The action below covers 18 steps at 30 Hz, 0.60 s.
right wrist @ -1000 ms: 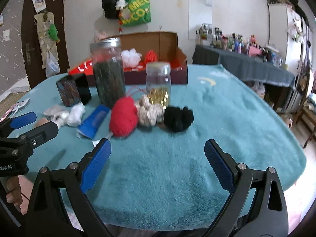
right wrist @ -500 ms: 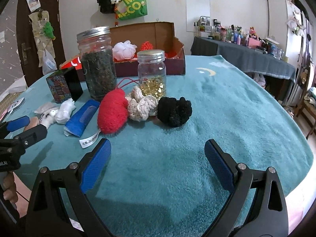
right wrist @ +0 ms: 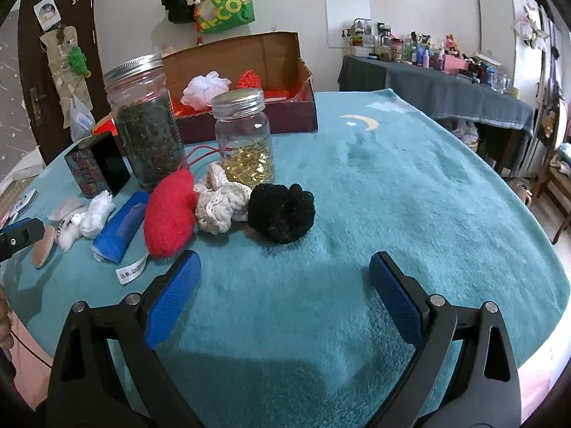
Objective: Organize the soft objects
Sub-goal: 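Grasp the tan round sponge with the left tool while the right tool grasps the black fluffy ball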
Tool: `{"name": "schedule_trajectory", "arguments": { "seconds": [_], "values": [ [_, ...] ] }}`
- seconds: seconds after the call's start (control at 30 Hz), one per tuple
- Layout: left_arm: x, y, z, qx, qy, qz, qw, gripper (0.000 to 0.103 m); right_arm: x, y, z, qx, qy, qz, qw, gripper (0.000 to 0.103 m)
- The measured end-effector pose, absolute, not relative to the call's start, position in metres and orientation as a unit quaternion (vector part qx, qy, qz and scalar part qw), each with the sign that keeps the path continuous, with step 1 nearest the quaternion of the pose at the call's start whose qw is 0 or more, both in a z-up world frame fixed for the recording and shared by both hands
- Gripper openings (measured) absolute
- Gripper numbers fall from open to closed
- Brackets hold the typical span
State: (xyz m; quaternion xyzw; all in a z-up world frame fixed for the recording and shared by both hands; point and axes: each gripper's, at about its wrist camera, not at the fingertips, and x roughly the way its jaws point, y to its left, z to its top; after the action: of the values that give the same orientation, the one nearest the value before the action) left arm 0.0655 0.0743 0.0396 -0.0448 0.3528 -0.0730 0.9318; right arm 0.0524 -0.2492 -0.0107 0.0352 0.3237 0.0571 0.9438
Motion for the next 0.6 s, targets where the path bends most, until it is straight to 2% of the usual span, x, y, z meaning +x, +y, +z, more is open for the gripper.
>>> {"name": "schedule_trajectory", "arguments": {
  "seconds": [0.13, 0.23, 0.27, 0.3, 0.33, 0.37, 0.4, 0.43, 0.47, 0.5, 0.6],
  "values": [
    [0.068, 0.081, 0.029, -0.031, 0.367, -0.067, 0.927, 0.102, 0.06, -0.255, -0.005, 0.039, 0.324, 0.064, 0.943, 0.097],
    [0.068, 0.08, 0.017, -0.009, 0.374, -0.063, 0.925, 0.097, 0.07, -0.264, -0.001, 0.05, 0.324, 0.067, 0.942, 0.097],
    [0.066, 0.077, 0.017, 0.005, 0.368, -0.059, 0.928, 0.087, 0.073, -0.267, 0.0, 0.058, 0.325, 0.074, 0.941, 0.096],
    [0.065, 0.075, 0.017, 0.018, 0.365, -0.056, 0.929, 0.081, 0.077, -0.271, 0.0, 0.069, 0.328, 0.087, 0.938, 0.088],
    [0.065, 0.074, 0.017, 0.024, 0.36, -0.059, 0.931, 0.068, 0.08, -0.273, 0.0, 0.075, 0.332, 0.095, 0.936, 0.079],
    [0.065, 0.074, 0.019, 0.022, 0.359, -0.067, 0.931, 0.05, 0.083, -0.275, -0.001, 0.084, 0.336, 0.105, 0.932, 0.054],
    [0.065, 0.073, 0.021, 0.019, 0.36, -0.075, 0.93, 0.046, 0.086, -0.277, -0.004, 0.096, 0.345, 0.119, 0.926, 0.032],
    [0.066, 0.072, 0.023, 0.019, 0.359, -0.077, 0.93, 0.04, 0.09, -0.279, -0.007, 0.111, 0.355, 0.135, 0.918, 0.031],
    [0.066, 0.072, 0.025, 0.019, 0.358, -0.083, 0.93, 0.024, 0.091, -0.28, -0.007, 0.118, 0.355, 0.141, 0.917, 0.031],
    [0.066, 0.071, 0.028, 0.015, 0.357, -0.089, 0.93, 0.021, 0.088, -0.282, -0.005, 0.123, 0.346, 0.143, 0.919, 0.027],
    [0.065, 0.065, 0.038, 0.014, 0.345, -0.098, 0.933, 0.021, 0.081, -0.282, 0.004, 0.119, 0.325, 0.144, 0.927, 0.027]
  ]
}}
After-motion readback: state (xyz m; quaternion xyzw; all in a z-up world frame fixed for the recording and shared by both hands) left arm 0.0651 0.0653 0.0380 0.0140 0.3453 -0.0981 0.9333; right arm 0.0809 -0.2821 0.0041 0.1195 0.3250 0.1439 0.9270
